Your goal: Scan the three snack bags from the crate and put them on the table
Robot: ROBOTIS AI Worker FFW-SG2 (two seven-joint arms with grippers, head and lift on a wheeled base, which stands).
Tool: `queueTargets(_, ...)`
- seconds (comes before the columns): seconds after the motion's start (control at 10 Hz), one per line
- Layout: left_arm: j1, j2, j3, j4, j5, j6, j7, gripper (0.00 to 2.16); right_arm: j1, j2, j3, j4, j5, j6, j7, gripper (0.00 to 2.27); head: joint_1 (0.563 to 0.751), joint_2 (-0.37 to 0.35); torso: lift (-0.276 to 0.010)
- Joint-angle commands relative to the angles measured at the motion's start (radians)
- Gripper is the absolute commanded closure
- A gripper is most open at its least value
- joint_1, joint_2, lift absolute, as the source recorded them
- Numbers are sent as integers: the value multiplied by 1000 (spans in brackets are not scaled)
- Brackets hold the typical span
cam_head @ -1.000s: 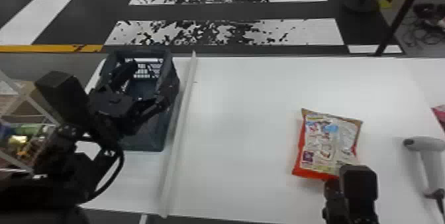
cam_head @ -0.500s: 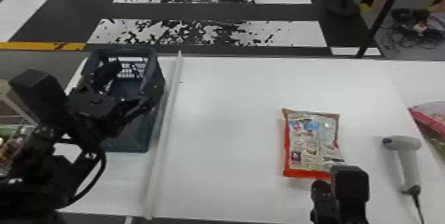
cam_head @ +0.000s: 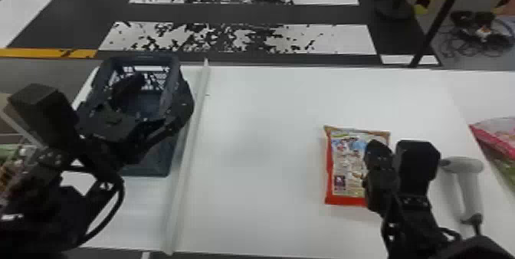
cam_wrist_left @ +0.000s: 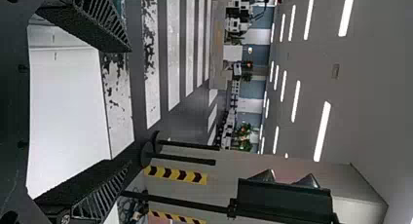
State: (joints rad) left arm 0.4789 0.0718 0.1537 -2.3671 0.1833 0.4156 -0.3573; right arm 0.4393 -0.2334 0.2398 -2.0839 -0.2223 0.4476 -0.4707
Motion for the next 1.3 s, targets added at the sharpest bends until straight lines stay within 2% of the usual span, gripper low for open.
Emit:
queueTargets(0.0, 10, -9, -3, -21, 1, 19, -2, 60, -30, 8, 1, 111, 5, -80, 6, 2219, 695, 6, -94)
queueTargets(0.7, 56, 0, 9, -57, 8, 22, -6, 60, -97, 32, 38, 344, 34, -175, 17, 2219, 695, -3, -94)
queueTargets(0.8, 55, -4, 9, -57, 8, 22, -6, 60, -99, 31, 36, 346, 34, -188, 17, 2219, 695, -3, -94)
queueTargets(1.0, 52, -7, 4, -57, 8, 22, -6, 60, -51, 17, 1, 226, 41, -188, 24, 2219, 695, -7, -94)
queueTargets(1.1, 53, -7, 3, -63, 15, 22, -6, 60, -11, 17, -36, 133, 41, -188, 32, 1926, 695, -15, -94)
queueTargets(1.2, 55, -9, 1, -64, 13, 26, 0, 60, 27, 14, -73, 30, 40, -145, 55, 954, 695, -25, -94)
